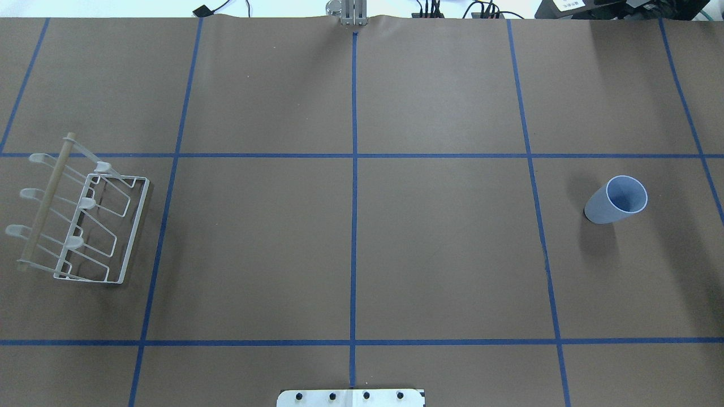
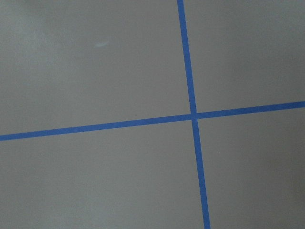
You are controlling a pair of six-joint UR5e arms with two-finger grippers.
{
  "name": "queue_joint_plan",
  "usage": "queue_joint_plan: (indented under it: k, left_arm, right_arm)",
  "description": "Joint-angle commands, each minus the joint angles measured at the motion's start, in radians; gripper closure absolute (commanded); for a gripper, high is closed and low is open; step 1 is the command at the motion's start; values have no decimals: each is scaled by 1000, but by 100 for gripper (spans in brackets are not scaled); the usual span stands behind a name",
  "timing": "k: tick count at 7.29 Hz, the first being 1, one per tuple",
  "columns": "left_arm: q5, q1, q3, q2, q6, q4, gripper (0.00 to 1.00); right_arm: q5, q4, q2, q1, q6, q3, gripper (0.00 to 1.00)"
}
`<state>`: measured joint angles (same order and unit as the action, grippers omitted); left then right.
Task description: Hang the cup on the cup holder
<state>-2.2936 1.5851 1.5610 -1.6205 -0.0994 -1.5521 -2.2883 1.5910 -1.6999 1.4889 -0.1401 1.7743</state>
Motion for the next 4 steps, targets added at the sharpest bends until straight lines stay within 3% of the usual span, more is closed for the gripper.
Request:
queue_joint_plan:
  k: [1,4]
  left_arm:
    - [2,0,-2,5,0,0,2]
    - [13,0,1,-2,-2,1,2]
  right_arm:
    - [-6,3,35,-3,-3,-7,0]
    - [0,0,40,-3,-1,-26,0]
